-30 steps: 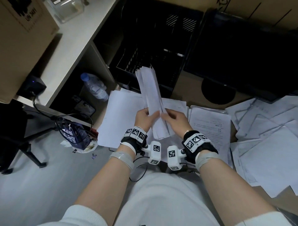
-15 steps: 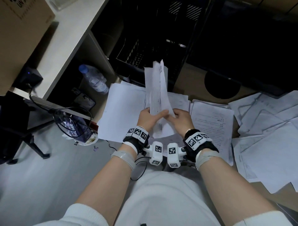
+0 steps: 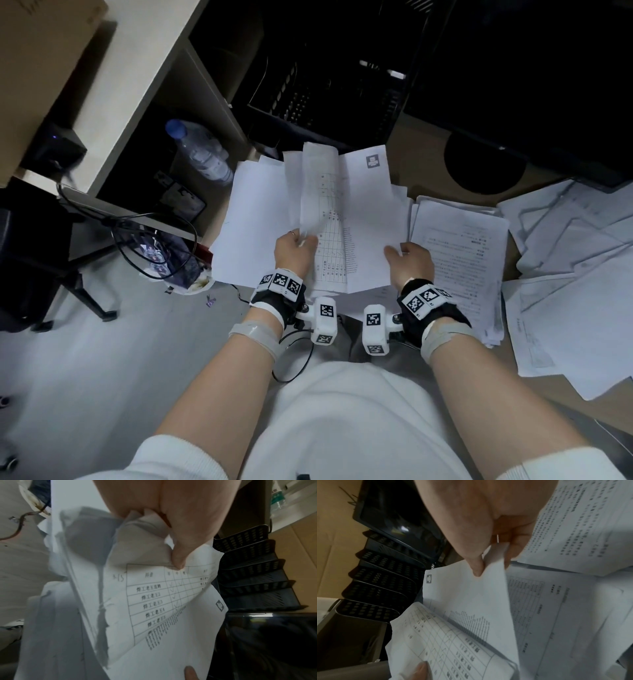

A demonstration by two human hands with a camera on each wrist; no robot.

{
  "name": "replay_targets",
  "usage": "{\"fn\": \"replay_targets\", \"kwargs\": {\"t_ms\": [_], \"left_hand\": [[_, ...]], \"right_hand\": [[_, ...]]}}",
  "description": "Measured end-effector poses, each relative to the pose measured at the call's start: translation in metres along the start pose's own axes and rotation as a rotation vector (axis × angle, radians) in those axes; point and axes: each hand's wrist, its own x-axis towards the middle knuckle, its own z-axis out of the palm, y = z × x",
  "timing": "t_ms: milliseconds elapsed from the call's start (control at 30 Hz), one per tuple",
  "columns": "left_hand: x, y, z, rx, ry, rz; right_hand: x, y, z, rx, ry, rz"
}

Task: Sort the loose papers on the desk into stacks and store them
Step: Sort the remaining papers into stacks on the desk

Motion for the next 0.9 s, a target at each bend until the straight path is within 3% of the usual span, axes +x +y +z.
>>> {"fn": "replay_targets", "kwargs": {"t_ms": [300,500,633,800,900], "left_hand": [[0.003,-0.012,-0.02,-0.039,0.096,0.019],[-0.001,-0.012,-0.026,-0.1,-0.003,0.008],[-0.008,-0.007,-0.007,-0.139,-0.061,0.007],[-0.02,-0.004,0.05,-0.149,-0.098,0.003],[-0.032,0.004,0.08,-0.093,-0.124,0.033]], "right_hand": [[-0.002,-0.004,0.018,0.007,-0.053,-0.04],[-0.007,-0.01,0.025,-0.042,-0.128,-0.076],[-0.002,0.006,0.01,-0.018,-0.056,0.054],[0.001,0.051,-0.045,-0.012,0.14,0.221],[0.003,0.087,-0.077,0.051,0.182,0.3]]}}
